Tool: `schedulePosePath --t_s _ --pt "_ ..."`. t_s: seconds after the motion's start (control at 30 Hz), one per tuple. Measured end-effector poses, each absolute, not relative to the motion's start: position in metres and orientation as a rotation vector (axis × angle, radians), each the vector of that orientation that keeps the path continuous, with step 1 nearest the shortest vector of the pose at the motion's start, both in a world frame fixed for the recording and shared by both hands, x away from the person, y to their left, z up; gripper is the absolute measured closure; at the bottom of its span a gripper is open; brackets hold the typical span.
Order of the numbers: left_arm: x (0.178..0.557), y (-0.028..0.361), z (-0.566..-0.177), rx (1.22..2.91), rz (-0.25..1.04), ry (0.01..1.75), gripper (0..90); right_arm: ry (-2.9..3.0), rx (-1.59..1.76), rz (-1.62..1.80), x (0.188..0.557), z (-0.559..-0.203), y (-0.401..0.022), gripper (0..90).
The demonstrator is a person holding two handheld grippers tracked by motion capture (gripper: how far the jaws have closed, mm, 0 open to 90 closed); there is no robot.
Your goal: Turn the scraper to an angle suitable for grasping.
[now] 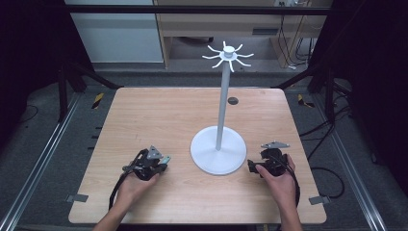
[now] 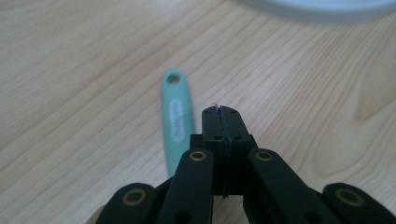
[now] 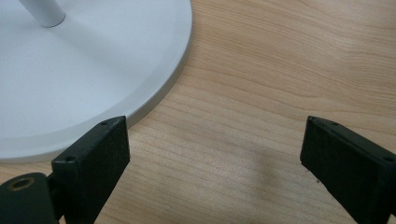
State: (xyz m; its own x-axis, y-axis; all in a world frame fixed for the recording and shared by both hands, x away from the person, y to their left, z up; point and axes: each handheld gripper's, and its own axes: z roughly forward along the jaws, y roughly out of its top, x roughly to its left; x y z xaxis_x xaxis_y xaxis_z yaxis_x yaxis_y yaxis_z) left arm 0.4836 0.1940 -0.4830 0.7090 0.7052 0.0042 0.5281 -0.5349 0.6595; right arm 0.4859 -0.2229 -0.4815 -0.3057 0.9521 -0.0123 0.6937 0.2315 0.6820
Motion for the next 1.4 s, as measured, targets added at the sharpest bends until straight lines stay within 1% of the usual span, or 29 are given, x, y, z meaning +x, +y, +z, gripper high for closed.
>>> schedulePosePath --t_s 0.07,0.17,0.33,0.57,0.7,0.73,0.77,0.83,1.0,1.07,1.4 --pt "0.483 0.196 -0.476 2.23 0.406 0.925 90.0 2.074 1.513 0.818 0.486 -0.481 -0.224 8.4" --pt "0.486 0.205 -0.472 2.182 0.45 0.966 90.0 2.079 1.512 0.808 0.486 -0.482 -0.224 8.4" --pt "0.495 0.218 -0.478 2.196 0.494 1.039 90.0 2.087 1.51 0.806 0.486 -0.482 -0.222 8.4" --pt "0.501 0.217 -0.49 2.251 0.448 1.057 90.0 2.087 1.512 0.805 0.486 -0.482 -0.223 8.4" --pt "0.499 0.212 -0.49 2.267 0.451 1.03 90.0 2.09 1.512 0.806 0.486 -0.483 -0.222 8.4" --pt "0.497 0.209 -0.489 2.273 0.414 1.013 90.0 2.091 1.512 0.807 0.486 -0.483 -0.222 8.4" --pt "0.497 0.209 -0.489 2.273 0.414 1.013 90.0 2.091 1.512 0.807 0.486 -0.483 -0.222 8.4" --pt "0.488 0.197 -0.488 2.313 0.418 0.956 90.0 2.087 1.51 0.809 0.486 -0.482 -0.223 8.5" --pt "0.482 0.188 -0.488 2.335 0.406 0.914 90.0 2.093 1.512 0.807 0.486 -0.483 -0.222 8.4" --pt "0.481 0.187 -0.487 2.339 0.366 0.901 90.0 2.097 1.515 0.804 0.486 -0.483 -0.222 8.4" --pt "0.472 0.178 -0.485 2.359 0.375 0.846 90.0 2.099 1.506 0.807 0.487 -0.483 -0.222 8.4"
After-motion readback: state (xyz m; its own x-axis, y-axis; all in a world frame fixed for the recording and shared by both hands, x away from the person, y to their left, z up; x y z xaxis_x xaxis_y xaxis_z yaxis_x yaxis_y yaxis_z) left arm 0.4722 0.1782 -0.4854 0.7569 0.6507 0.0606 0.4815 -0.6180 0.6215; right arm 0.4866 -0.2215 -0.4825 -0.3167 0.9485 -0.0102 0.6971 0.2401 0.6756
